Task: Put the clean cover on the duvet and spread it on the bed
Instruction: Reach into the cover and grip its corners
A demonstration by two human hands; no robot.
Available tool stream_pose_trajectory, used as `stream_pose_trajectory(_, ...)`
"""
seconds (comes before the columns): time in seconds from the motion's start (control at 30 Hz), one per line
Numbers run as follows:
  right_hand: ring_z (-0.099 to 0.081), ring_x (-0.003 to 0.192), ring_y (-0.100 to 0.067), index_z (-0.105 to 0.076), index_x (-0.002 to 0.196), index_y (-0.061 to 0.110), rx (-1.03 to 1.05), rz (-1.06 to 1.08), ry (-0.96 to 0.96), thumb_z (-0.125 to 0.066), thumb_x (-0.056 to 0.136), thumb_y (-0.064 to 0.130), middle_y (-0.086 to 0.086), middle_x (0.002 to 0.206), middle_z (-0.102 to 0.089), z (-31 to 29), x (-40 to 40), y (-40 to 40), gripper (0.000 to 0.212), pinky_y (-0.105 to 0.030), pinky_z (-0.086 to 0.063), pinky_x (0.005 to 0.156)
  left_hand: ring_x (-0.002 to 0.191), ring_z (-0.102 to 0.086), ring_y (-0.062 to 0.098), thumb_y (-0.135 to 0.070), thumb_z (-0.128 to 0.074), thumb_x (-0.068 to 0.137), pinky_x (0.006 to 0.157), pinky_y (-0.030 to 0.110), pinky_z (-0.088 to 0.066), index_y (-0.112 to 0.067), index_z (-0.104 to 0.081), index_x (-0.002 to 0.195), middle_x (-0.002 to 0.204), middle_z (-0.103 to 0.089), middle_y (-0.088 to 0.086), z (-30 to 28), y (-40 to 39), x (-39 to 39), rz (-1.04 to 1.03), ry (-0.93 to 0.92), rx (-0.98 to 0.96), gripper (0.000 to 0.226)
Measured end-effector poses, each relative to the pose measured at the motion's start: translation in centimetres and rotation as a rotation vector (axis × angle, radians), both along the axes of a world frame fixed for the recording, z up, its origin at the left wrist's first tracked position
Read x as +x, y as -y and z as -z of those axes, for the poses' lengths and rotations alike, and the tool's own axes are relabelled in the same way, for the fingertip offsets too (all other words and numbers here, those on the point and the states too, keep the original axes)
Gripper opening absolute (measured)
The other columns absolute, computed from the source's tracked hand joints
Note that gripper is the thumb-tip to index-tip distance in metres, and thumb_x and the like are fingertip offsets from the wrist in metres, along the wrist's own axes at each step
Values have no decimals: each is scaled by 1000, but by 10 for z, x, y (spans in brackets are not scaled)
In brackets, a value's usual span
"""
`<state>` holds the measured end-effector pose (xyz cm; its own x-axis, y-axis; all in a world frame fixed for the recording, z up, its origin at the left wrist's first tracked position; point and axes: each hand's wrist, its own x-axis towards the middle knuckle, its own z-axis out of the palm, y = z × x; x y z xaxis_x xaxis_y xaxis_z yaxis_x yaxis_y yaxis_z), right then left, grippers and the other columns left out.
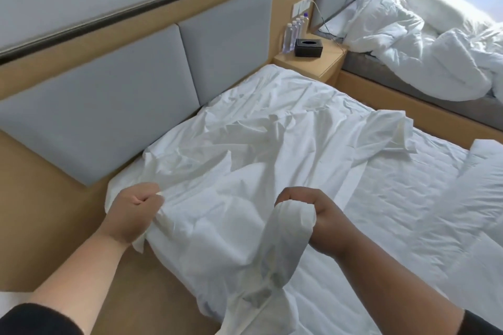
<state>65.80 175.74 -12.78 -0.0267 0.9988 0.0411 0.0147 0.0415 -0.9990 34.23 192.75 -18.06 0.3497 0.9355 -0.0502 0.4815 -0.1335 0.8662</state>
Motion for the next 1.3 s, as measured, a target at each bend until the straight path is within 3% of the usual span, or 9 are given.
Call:
stream_pose_trajectory(0.1, -61, 64, -13, -69, 68, 22, -21, -27, 17, -58, 71, -5, 5, 70, -65, 7, -12, -4, 29, -26, -47, 60, 67, -46, 11, -39, -49, 74, 60, 30, -35, -35, -49, 85, 83, -52, -9, 44, 15, -35, 45, -613, -92, 12)
stream_pose_trajectory(0.17, -62, 64, -13, -68, 67, 23, -49, -23, 29, -58, 71, -1, 5, 69, -65, 10, -17, -4, 26, -27, -47, 59, 102, -57, 18, -42, -49, 83, 76, 32, -43, -39, -34, 143, 130, -55, -2, 90, 42, -71, 212, -1009, -349, 62)
stream_pose_trajectory(0.27, -59, 64, -13, -65, 65, 21, -100, -24, 92, -57, 70, 2, 3, 67, -63, 16, -29, -4, 21, -29, -46, 60, 134, -48, 21, -57, -45, 88, 99, 29, -38, -25, -34, 154, 154, -45, 0, 135, 90, -99, 353, -1164, -651, 73)
stream_pose_trajectory(0.37, -55, 64, -14, -61, 63, 18, -149, -47, 185, -56, 67, 10, 0, 67, -59, 20, -46, -7, 11, -32, -45, 60, 132, -52, 20, -56, -46, 97, 104, 29, -39, -15, -54, 142, 147, -53, 3, 153, 115, -93, 333, -1154, -713, 61)
stream_pose_trajectory(0.6, -58, 69, -6, -62, 66, 33, -134, -86, 605, -55, 74, 5, 2, 74, -62, 23, -77, -8, 29, -26, -47, 64, 70, -52, 9, -45, -47, 89, 64, 28, -39, -26, -54, 81, 80, -59, -11, 105, 101, -66, 195, -786, -521, 22)
stream_pose_trajectory(0.77, -56, 70, -19, -43, 62, 25, -279, -148, 1056, -51, 78, 15, 4, 67, -56, 38, -110, 1, 20, -33, -43, 60, 93, -68, 1, -63, -67, 81, 80, 23, -54, -44, -60, 115, 106, -68, -20, 30, 114, -37, 297, -136, -616, 40)
stream_pose_trajectory(0.9, -50, 63, -15, -41, 63, 24, -339, -164, 1126, -48, 75, 15, 4, 66, -52, 33, -137, 13, 16, -29, -36, 53, 104, -57, -13, -67, -78, 64, 87, 17, -46, -62, -47, 119, 113, -58, -38, 2, 153, -23, 506, -163, -425, 63)
stream_pose_trajectory(1.07, -45, 61, -14, -38, 64, 24, -352, -179, 1156, -51, 82, 31, 6, 66, -48, 23, -160, 36, 24, -29, -31, 53, 83, -60, -5, -31, -65, 76, 65, 14, -43, -39, -56, 98, 90, -66, -17, 8, 179, -11, 256, -21, -172, 25)
stream_pose_trajectory(1.3, -53, 79, -21, -44, 83, 26, -397, -363, 1239, -60, 86, 56, 10, 75, -47, 42, -164, 54, 34, -33, -36, 59, 91, -48, 18, -17, -40, 86, 67, 29, -35, -27, -30, 70, 87, -47, -5, 29, 180, -13, 333, -542, 160, 22)
